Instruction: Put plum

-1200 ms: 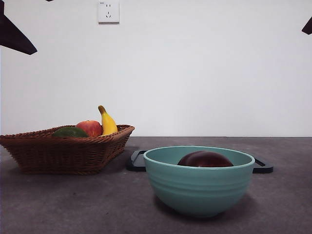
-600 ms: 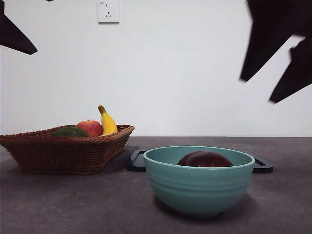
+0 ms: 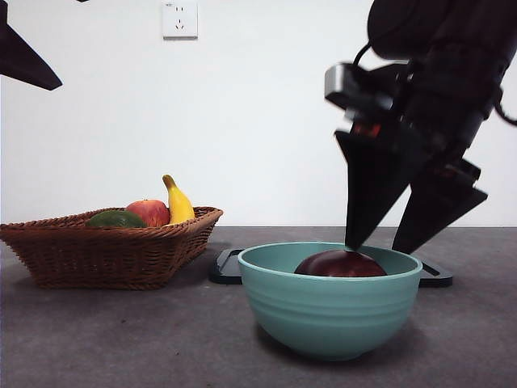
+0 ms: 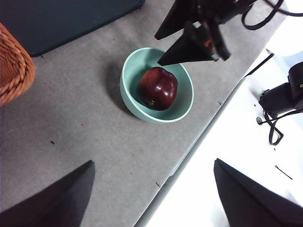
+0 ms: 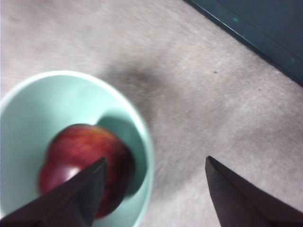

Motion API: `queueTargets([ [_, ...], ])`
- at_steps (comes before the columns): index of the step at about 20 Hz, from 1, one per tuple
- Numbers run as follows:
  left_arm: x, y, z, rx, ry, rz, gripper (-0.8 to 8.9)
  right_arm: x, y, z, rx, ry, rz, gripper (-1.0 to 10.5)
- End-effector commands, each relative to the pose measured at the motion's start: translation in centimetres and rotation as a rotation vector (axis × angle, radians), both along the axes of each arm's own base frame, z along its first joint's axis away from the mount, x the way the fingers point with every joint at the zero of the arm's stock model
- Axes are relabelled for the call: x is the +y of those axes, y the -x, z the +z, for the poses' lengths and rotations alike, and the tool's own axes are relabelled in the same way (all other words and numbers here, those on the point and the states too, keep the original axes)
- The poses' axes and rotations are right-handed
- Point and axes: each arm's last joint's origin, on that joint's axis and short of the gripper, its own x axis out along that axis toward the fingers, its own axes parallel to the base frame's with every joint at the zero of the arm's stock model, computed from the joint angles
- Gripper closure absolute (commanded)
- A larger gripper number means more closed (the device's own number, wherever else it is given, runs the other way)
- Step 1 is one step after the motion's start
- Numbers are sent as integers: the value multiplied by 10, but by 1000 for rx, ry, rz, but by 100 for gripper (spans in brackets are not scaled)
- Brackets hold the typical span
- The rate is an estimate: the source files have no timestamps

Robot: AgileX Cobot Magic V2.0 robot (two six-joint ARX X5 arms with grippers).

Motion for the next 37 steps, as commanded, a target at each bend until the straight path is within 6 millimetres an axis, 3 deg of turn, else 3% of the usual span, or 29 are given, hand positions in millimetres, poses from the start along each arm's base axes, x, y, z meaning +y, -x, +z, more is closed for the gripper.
queueTargets([
  [1,-2,-1,3,-23,6,-18,410,8,-6,-5,-12,13,-1,684],
  [12,-2,-1,3,-25,7,-19,410,17,-4,-12,-1,19,28,934],
  [19,-2,-1,3,-25,7,-18,410,17,-4,-9,-2,10,19,936],
  [23,-2,-1,3,-24,7,-18,410,18,-9,10,-40,-27,-12,935],
  [31,-2,-1,3,-24,7,-18,410,-1,-57,65,-163,-62,-159,936],
  [34,-2,-1,3,-24,7,-18,410,-9,-82,73,-176,-61,-204,935],
  [37,-2,-1,3,-24,7,-18,410,-13,-112,64,-157,-41,-235,936],
])
